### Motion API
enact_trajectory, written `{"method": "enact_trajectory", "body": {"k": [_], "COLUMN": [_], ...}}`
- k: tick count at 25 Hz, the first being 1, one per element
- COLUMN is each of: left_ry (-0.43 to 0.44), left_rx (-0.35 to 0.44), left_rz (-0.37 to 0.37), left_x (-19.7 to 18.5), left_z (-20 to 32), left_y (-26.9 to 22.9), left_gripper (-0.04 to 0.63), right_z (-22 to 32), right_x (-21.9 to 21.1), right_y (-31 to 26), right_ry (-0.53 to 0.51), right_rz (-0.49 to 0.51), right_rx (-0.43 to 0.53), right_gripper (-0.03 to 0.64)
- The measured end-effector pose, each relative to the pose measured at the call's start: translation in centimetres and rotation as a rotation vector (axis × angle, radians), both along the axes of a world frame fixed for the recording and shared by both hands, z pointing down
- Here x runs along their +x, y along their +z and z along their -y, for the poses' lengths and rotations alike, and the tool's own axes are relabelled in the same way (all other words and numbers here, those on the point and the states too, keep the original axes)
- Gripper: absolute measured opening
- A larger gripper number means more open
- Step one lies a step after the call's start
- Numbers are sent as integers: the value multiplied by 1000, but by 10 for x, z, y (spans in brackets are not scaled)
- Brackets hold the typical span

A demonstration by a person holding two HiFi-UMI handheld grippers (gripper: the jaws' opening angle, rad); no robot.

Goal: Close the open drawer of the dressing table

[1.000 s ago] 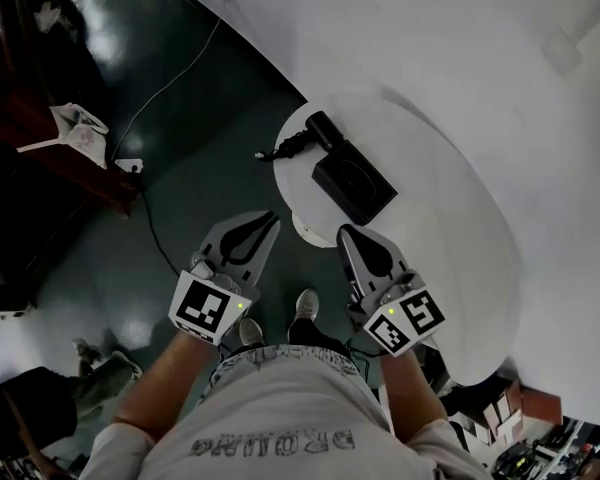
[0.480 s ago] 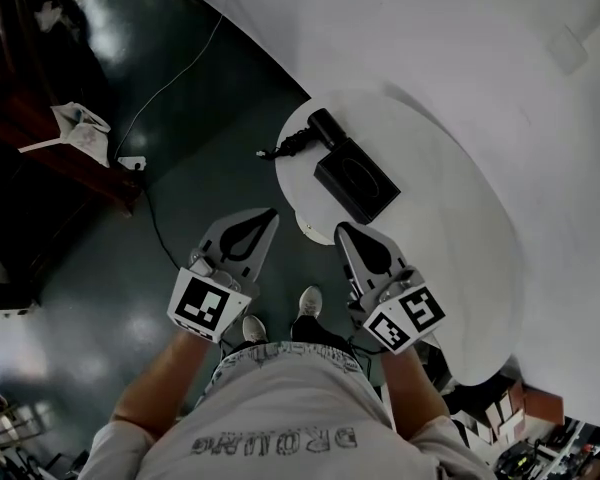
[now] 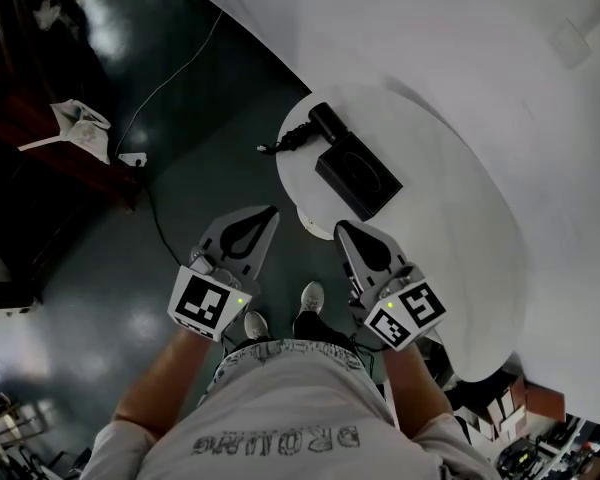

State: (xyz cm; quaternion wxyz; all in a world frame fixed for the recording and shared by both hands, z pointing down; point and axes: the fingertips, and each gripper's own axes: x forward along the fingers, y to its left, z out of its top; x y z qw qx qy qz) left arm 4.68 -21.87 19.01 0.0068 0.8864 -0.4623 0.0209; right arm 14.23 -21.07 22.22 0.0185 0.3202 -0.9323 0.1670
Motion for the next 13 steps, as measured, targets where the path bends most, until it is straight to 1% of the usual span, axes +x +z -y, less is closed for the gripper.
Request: {"method": "enact_trajectory", "body": {"k": [13], "left_ry": [-3], "left_rx": [-16], "left_rz": [-10], "left_x": [-3], "left_z": [-3], "left_y": [9], "left_gripper": [20], "right_z": [-4], "right_x": [-4], "right_y": [7], "right_ry": [-8], "right_rz": [-16], "right_rx": [-11], "right_gripper": [6]}}
